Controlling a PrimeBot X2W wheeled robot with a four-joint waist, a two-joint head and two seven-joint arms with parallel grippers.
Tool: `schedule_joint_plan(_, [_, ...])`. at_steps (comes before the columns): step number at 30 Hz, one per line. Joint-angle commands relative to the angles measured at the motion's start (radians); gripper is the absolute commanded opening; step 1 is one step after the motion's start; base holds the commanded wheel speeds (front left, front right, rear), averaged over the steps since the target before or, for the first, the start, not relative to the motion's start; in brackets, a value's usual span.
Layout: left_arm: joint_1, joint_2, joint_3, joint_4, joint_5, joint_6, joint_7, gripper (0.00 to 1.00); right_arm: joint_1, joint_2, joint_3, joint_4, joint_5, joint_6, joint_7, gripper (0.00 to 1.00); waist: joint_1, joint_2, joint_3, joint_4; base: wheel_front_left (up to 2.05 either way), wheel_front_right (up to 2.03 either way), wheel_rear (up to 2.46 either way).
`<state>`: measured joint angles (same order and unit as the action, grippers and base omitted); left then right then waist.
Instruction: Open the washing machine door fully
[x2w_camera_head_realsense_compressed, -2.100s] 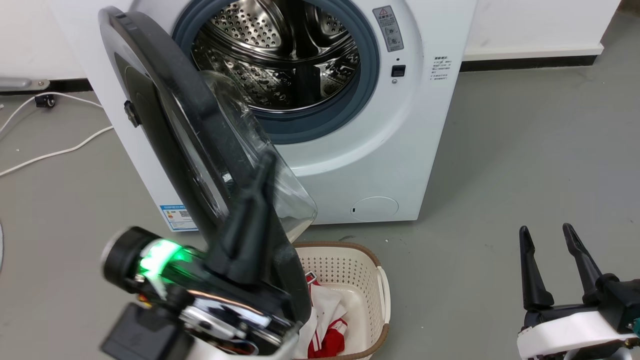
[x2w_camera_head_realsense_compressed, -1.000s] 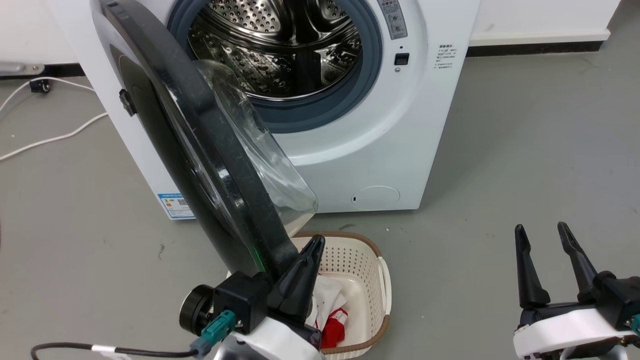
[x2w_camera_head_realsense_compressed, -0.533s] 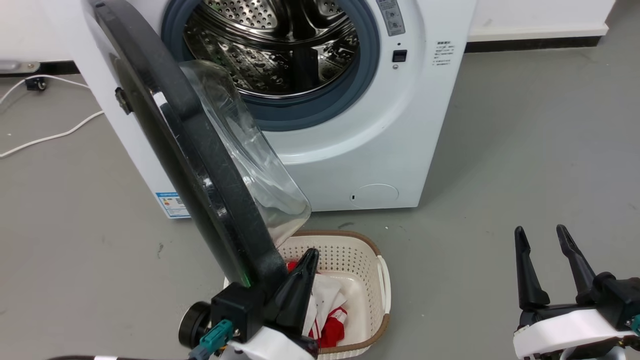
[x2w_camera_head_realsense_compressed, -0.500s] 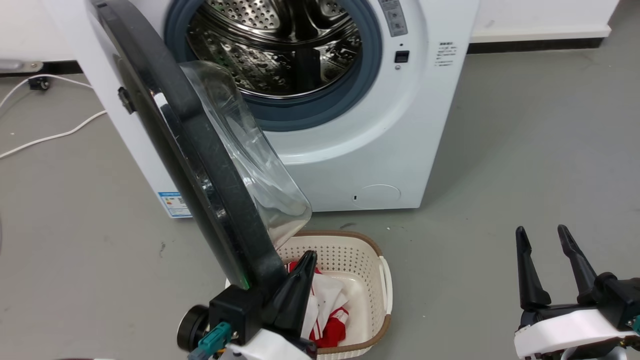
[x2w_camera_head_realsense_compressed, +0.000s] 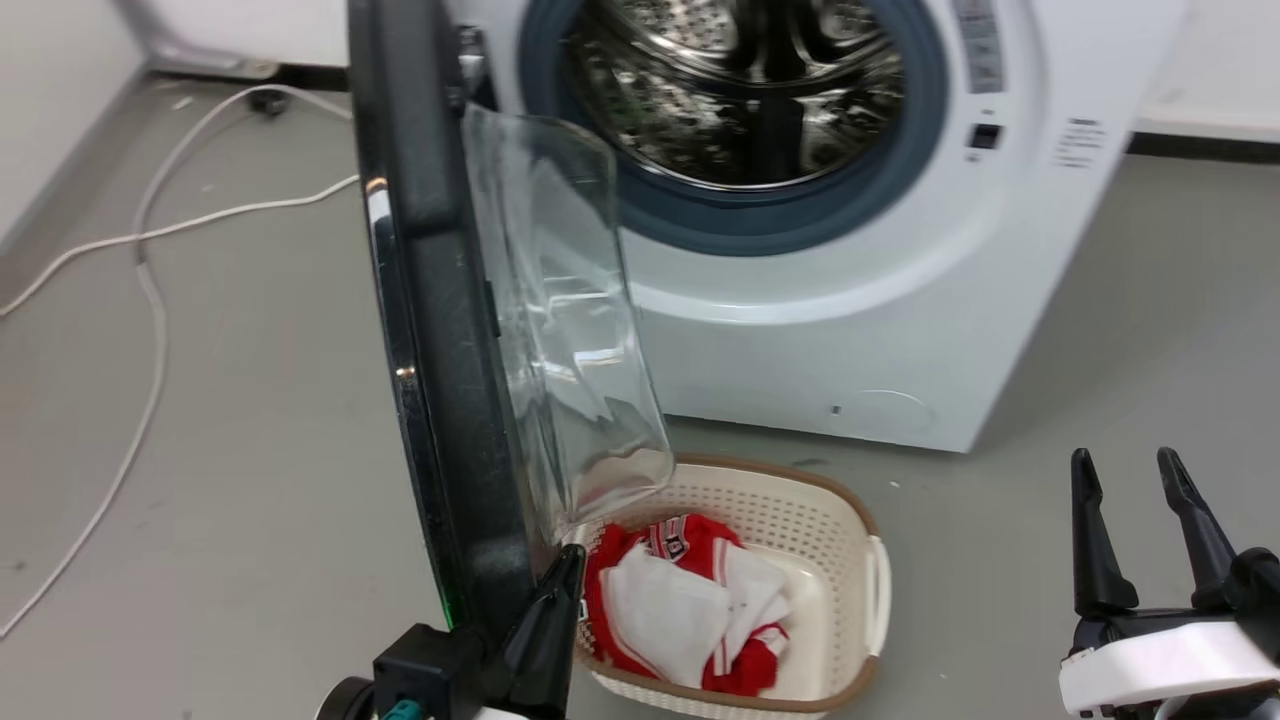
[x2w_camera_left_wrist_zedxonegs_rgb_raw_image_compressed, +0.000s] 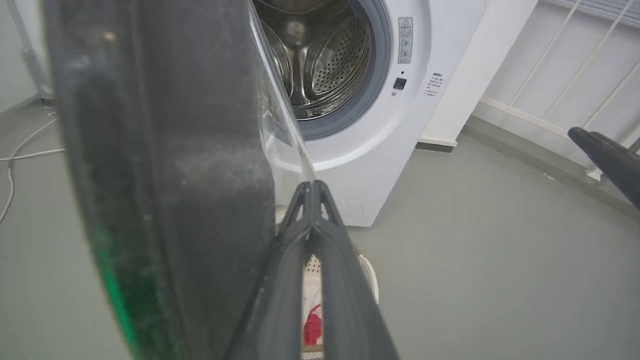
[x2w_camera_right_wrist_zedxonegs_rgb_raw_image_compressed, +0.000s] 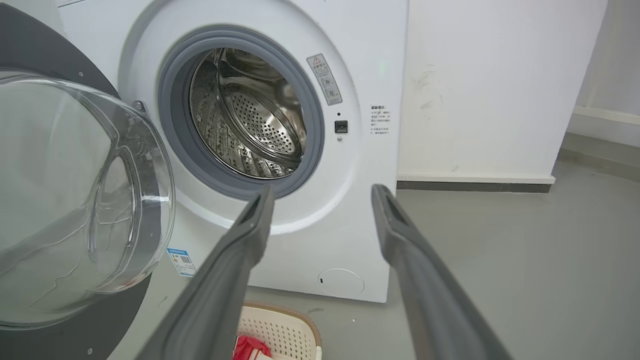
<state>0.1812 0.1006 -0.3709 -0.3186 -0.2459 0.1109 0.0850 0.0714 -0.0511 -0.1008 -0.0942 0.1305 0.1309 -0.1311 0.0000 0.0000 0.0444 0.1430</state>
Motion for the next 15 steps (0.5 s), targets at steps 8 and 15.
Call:
schedule_joint_plan(8, [0.015, 0.023, 0.050, -0.004, 0.012, 0.036, -0.019, 0.00, -0.007, 0.001, 0.000, -0.016, -0.009, 0.000, -0.002, 1.00, 0.0000, 0.0000, 0.012, 0.178, 0.00, 0.00, 0.00])
schedule_joint_plan(15, [-0.002, 0.046, 0.131, 0.032, -0.004, 0.063, -0.053, 0.00, -0.014, 0.001, 0.017, -0.017, -0.008, 0.000, 0.003, 1.00, 0.0000, 0.0000, 0.016, 0.213, 0.00, 0.00, 0.00])
